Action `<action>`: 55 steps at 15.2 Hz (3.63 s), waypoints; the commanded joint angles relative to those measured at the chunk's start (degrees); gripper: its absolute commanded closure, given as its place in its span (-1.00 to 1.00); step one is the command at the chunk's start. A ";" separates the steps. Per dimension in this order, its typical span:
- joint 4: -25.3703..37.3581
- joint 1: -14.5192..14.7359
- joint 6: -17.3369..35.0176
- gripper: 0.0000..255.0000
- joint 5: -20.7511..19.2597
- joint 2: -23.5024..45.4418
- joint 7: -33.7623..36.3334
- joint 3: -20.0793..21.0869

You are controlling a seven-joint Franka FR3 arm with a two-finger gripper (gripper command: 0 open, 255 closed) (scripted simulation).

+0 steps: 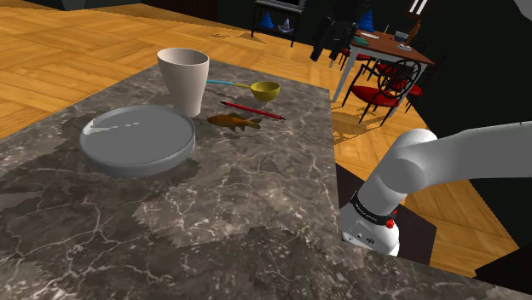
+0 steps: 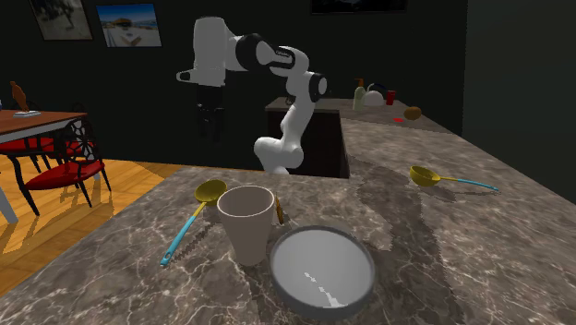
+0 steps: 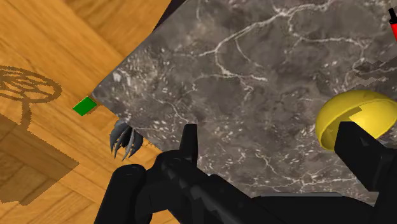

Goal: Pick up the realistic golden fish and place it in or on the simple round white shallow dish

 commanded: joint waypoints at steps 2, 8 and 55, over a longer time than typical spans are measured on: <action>0.41 0.93 0.46 -1.00 0.19 1.13 -0.52 0.95; 2.93 6.16 2.88 -1.00 0.90 7.77 -3.58 6.72; 7.17 18.40 9.55 1.00 -0.98 24.56 -11.35 23.26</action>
